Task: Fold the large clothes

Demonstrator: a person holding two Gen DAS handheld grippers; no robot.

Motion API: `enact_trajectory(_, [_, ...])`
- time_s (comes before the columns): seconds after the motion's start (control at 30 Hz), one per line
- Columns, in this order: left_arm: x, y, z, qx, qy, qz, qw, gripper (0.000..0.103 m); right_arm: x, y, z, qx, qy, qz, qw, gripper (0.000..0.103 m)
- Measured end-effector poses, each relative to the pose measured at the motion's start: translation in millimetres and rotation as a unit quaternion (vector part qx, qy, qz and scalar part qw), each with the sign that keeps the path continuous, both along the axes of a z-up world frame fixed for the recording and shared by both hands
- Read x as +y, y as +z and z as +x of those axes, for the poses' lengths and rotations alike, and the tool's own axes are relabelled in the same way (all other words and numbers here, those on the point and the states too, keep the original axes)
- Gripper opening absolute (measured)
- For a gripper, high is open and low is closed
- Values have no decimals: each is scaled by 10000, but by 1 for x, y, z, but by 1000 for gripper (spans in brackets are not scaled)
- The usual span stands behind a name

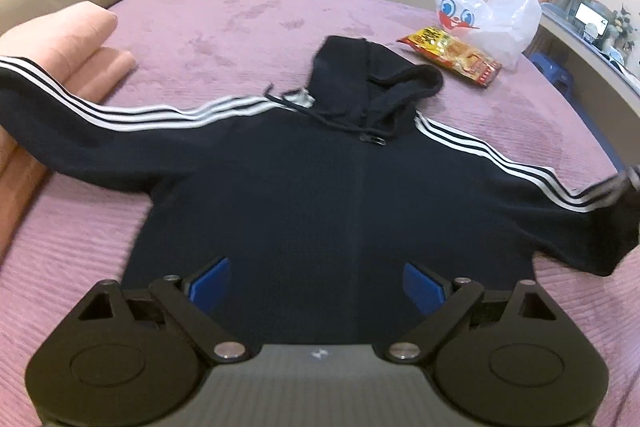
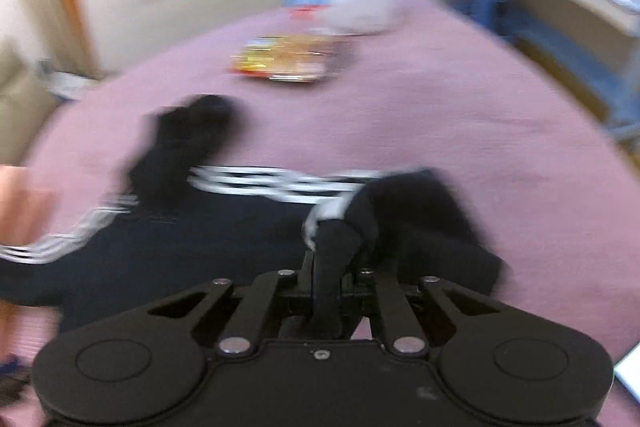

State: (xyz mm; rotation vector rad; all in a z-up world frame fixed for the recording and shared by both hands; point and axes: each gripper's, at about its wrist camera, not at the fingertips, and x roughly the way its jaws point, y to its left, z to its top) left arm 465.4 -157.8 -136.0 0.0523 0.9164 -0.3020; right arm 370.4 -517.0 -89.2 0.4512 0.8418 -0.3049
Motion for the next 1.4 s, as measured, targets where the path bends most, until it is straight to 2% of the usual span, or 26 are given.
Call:
enact_trajectory(0.13, [35, 6, 24, -62, -41, 79, 9999, 94, 86, 22, 76, -530, 648, 593, 9947, 10])
enact_trajectory(0.27, [66, 1, 45, -104, -47, 166, 9998, 94, 154, 29, 139, -919, 1383, 771, 9831, 15])
enact_trajectory(0.3, [73, -2, 50, -82, -50, 179, 9998, 94, 163, 28, 149, -957, 1528, 858, 9799, 31])
enact_trajectory(0.33, [80, -6, 55, -60, -62, 166, 9998, 94, 167, 26, 156, -935, 1590, 943, 9783, 58])
enact_trajectory(0.37, [86, -11, 59, -21, -85, 149, 9999, 94, 166, 23, 157, -880, 1524, 998, 9793, 71])
enact_trajectory(0.4, [91, -17, 64, 45, -116, 133, 9998, 94, 161, 20, 154, -858, 1383, 980, 9818, 77])
enact_trajectory(0.47, [97, -29, 72, 135, -183, 35, 9997, 94, 147, 7, 143, -711, 1152, 786, 9877, 76])
enact_trajectory(0.6, [87, -53, 96, 235, -362, -245, 9988, 94, 122, -37, 109, 81, 570, 418, 9975, 74])
enact_trajectory(0.67, [73, -64, 113, 311, -446, -444, 9975, 93, 112, -63, 96, 485, 386, 367, 9974, 60])
enact_trajectory(0.7, [67, -70, 124, 376, -471, -604, 9964, 93, 109, -73, 92, 622, 352, 276, 9971, 45])
enact_trajectory(0.73, [63, -74, 132, 428, -439, -763, 9952, 92, 109, -81, 90, 694, 348, 129, 9969, 41])
enact_trajectory(0.83, [56, -90, 169, 722, -27, -1306, 9888, 89, 110, -93, 86, 603, 264, -406, 9970, 41])
enact_trajectory(0.97, [53, -118, 215, 1210, 414, -2059, 9702, 86, 97, -104, 102, 490, 206, -726, 9959, 41])
enact_trajectory(1.03, [46, -133, 232, 1370, 524, -2170, 9651, 82, 87, -113, 109, 540, 173, -661, 9962, 41])
enact_trajectory(1.1, [37, -140, 242, 1237, 602, -2074, 9685, 78, 84, -122, 109, 590, 188, -646, 9960, 41])
enact_trajectory(1.13, [31, -139, 245, 1056, 580, -1962, 9731, 65, 83, -126, 112, 656, 195, -669, 9954, 41])
enact_trajectory(1.17, [22, -136, 248, 922, 479, -1763, 9788, 40, 82, -129, 113, 709, 216, -673, 9950, 41])
enact_trajectory(1.23, [4, -135, 252, 799, 237, -1386, 9868, 10, 81, -136, 113, 763, 245, -644, 9947, 41])
enact_trajectory(1.33, [-7, -118, 245, 314, -5, -1185, 9925, 9, 79, -138, 114, 817, 213, -583, 9947, 41])
enact_trajectory(1.4, [4, -93, 239, -64, -30, -1418, 9899, 9, 77, -128, 113, 704, 138, -542, 9959, 41])
